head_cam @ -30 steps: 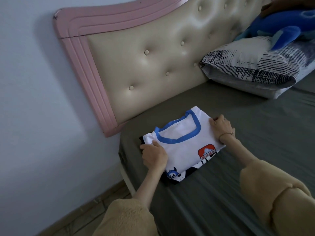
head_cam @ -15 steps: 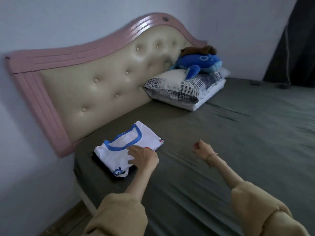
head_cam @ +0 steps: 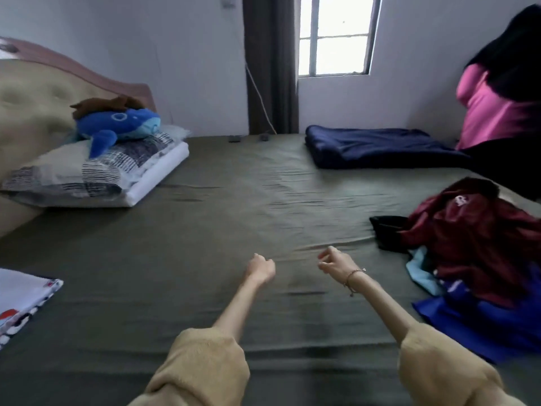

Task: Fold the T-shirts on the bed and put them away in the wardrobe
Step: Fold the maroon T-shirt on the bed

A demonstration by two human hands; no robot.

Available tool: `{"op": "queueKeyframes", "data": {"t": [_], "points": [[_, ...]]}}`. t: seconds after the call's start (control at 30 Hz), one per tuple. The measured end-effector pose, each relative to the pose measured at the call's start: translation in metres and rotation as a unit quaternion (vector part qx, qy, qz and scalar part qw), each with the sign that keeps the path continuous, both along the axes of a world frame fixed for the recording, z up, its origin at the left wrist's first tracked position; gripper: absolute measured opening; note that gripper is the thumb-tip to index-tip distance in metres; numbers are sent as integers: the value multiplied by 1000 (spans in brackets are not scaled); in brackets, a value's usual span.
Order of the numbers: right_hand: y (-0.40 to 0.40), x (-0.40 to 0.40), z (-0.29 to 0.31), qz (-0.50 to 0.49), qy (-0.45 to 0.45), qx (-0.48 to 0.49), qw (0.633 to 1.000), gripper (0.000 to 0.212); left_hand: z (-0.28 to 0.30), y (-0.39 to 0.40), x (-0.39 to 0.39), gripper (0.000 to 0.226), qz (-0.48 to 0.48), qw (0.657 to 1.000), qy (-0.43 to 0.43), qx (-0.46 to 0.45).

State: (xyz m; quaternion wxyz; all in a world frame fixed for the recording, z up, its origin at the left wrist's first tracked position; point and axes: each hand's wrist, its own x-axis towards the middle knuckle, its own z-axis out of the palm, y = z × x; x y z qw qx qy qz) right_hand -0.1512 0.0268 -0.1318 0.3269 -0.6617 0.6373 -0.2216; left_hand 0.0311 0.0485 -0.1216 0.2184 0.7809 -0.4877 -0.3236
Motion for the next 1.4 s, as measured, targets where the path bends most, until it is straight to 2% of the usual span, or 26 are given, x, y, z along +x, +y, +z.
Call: {"op": "queueKeyframes", "data": {"t": [0.2, 0.33, 0.47, 0.53, 0.6, 0.7, 0.77, 0.87, 0.97, 1.03, 1.13, 1.17, 1.27, 1.33, 1.4], "points": [[25, -144, -10, -137, 65, -12, 988, 27, -34, -21, -147, 30, -151, 983, 105, 8], [43, -217, -13, -260, 133, -80, 953, 24, -39, -12, -218, 13, -208, 969, 137, 5], [53, -266, -12, -356, 196, -84, 910, 44, -41, -14, -249, 11, -231, 962, 144, 33], [52, -282, -14, -387, 179, -75, 902, 58, -41, -18, -255, 10, -224, 962, 149, 40], [50, -291, -17, -385, 177, -62, 904, 54, -42, -21, -257, 17, -221, 963, 148, 41], [47, -294, -17, -391, 162, -79, 903, 29, -40, -23, -259, 28, -219, 958, 179, 42], [45, -286, -16, -374, 147, -110, 909, 26, -30, -20, -260, 27, -207, 954, 213, 37], [44, -260, -13, -281, 129, -153, 939, 30, -18, -21, -262, 23, -190, 944, 268, 32], [46, -225, -8, -126, 68, -177, 974, 32, -9, -25, -262, 34, -186, 935, 298, 41], [49, -203, -9, -30, 54, -169, 984, 30, -7, -29, -258, 40, -188, 944, 269, 22], [53, -187, -9, 13, 25, -147, 989, 46, -16, -36, -240, 20, -190, 962, 188, -52], [54, -187, -8, 16, 12, -147, 989, 45, -18, -38, -231, 17, -170, 967, 177, -63], [50, -194, -5, -36, -47, -132, 989, 16, -21, -42, -191, 24, -97, 988, 85, -86], [45, -201, -4, -99, -53, -104, 988, 19, -18, -42, -163, 28, -68, 994, -2, -91], [38, -200, -8, -147, -59, -38, 987, 30, -14, -42, -130, 31, -35, 995, -48, -74]]}}
